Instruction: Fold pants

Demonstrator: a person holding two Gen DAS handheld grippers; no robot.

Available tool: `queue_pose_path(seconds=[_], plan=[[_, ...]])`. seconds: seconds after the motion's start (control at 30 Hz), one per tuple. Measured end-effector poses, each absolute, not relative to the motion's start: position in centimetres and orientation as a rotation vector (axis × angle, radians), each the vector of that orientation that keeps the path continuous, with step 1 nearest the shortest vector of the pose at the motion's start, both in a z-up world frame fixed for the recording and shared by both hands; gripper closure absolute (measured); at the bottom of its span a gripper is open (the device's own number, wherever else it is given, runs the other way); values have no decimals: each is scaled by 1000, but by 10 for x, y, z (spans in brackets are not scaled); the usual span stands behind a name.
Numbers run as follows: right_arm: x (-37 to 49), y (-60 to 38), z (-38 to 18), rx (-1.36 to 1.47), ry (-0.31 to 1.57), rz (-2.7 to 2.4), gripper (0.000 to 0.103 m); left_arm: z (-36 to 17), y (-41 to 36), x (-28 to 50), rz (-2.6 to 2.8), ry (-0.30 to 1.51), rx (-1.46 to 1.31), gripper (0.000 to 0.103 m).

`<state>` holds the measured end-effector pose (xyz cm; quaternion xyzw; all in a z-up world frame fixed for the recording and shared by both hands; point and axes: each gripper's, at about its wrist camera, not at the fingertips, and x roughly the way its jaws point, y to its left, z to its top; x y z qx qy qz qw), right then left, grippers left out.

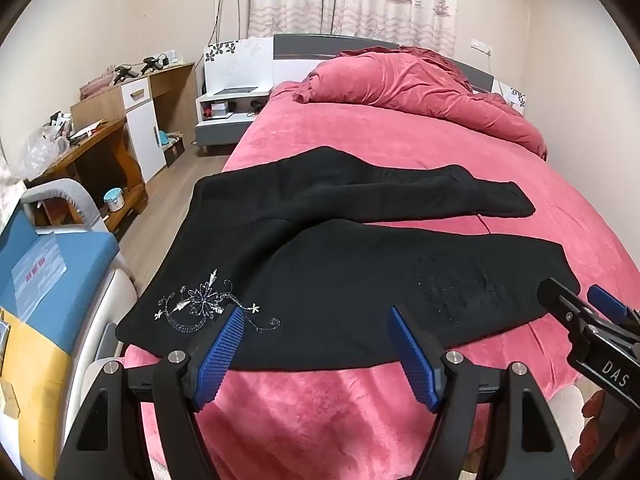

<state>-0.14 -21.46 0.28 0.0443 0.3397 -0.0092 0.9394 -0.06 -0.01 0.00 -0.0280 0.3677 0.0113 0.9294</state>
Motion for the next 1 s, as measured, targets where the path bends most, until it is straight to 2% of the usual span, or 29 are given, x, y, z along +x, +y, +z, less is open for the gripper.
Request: queue_pose_path(seconds=[1.0], plan=[[0,-212,0,89,710,-19,0,-6,0,1,9,781,-64,27]])
